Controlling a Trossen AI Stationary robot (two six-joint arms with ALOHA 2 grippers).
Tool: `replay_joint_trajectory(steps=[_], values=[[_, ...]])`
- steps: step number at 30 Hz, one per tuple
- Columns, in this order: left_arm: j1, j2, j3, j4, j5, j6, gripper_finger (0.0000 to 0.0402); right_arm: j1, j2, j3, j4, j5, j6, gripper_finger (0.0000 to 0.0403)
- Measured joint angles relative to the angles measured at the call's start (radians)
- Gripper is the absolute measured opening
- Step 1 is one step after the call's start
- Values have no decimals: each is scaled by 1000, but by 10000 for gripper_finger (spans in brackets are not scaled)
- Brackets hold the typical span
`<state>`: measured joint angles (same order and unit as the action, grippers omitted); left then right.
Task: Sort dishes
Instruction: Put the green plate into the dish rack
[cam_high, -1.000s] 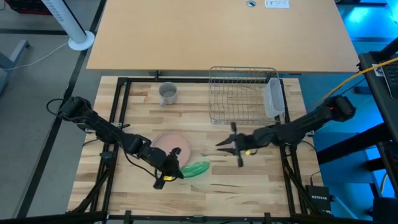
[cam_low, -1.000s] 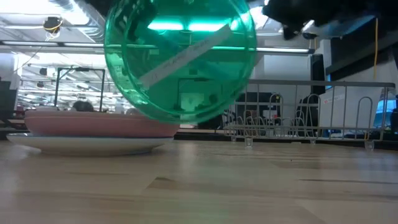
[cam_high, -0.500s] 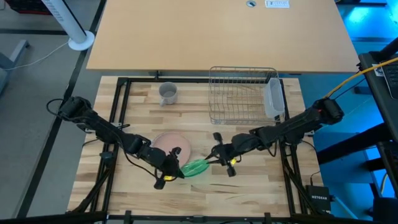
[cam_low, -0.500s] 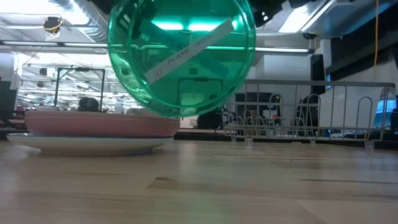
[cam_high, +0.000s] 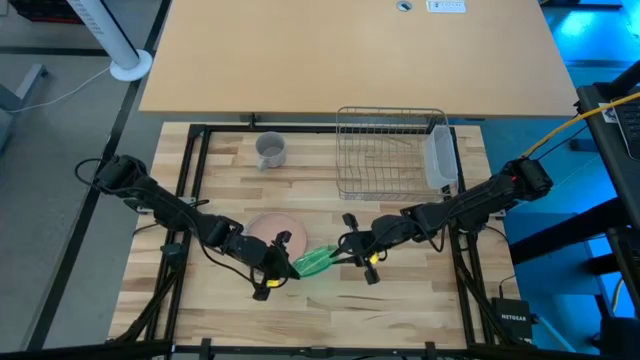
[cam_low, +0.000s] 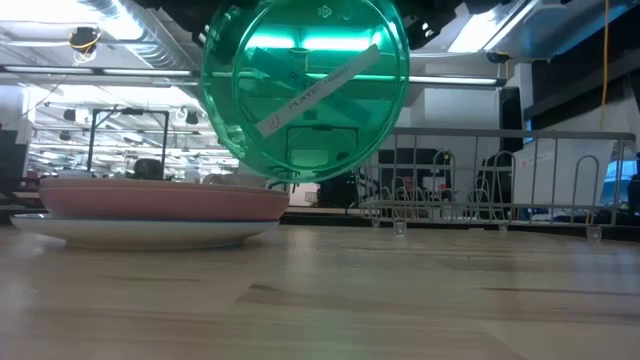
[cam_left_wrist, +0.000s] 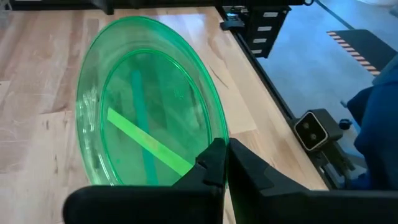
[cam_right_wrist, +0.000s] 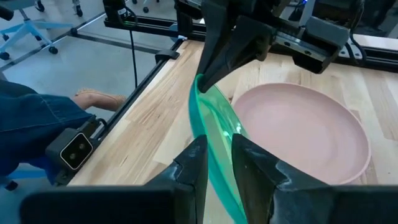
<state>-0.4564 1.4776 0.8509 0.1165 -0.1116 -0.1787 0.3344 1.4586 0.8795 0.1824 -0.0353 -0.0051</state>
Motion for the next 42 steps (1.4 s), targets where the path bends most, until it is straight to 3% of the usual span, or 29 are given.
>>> replay_joint_trajectory(steps=[27, 34, 42], values=[[-4, 0, -1, 53, -3, 17, 0, 0, 31, 0, 15, 70, -3, 78], [-3, 1, -2, 27, -9, 26, 0, -2, 137, -1, 123, 69, -2, 78], [-2, 1, -2, 9, -39, 26, 0, -1, 137, 6, 210, 14, 0, 78]])
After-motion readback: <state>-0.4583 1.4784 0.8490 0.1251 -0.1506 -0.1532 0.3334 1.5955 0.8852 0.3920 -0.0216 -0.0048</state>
